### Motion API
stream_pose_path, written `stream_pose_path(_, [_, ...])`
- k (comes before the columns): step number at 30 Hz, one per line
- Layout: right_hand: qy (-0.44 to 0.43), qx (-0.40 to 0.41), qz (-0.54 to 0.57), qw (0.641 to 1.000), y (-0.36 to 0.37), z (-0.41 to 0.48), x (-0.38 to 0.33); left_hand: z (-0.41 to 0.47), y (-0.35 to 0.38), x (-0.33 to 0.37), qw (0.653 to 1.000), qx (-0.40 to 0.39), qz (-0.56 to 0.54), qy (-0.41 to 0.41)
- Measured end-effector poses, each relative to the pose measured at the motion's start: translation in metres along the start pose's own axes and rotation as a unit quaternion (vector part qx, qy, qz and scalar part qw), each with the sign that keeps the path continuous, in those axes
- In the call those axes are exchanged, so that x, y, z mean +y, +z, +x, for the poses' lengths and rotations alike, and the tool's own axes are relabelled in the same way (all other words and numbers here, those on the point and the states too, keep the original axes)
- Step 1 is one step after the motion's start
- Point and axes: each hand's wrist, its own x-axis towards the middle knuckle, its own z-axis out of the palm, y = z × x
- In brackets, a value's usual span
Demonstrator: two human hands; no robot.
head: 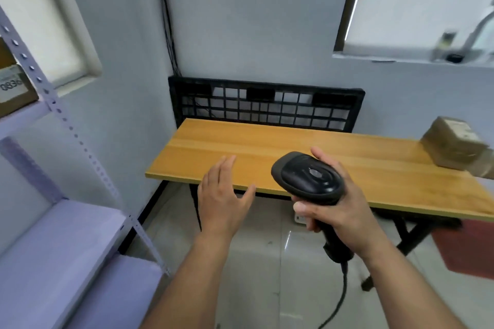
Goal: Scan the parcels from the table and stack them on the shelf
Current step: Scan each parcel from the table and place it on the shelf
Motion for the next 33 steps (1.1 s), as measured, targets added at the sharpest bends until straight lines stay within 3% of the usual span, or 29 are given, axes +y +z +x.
stream_pose_path(12, [0.036,0.178,-0.035,0.983,-0.084,0.005,0.021,0.050,0.108,0.064,0.986,-0.135,-0.046,0.091])
stream_pose_path(19, [0.019,0.245,-0.037,0.968,-0.150,-0.006,0.026,0.059,0.168,0.118,0.974,-0.172,-0.051,0.138])
stream_pose_path(33, [0.029,0.261,-0.039,0.964,-0.370,0.003,0.040,0.075,0.307,0.304,0.965,-0.174,-0.057,0.188])
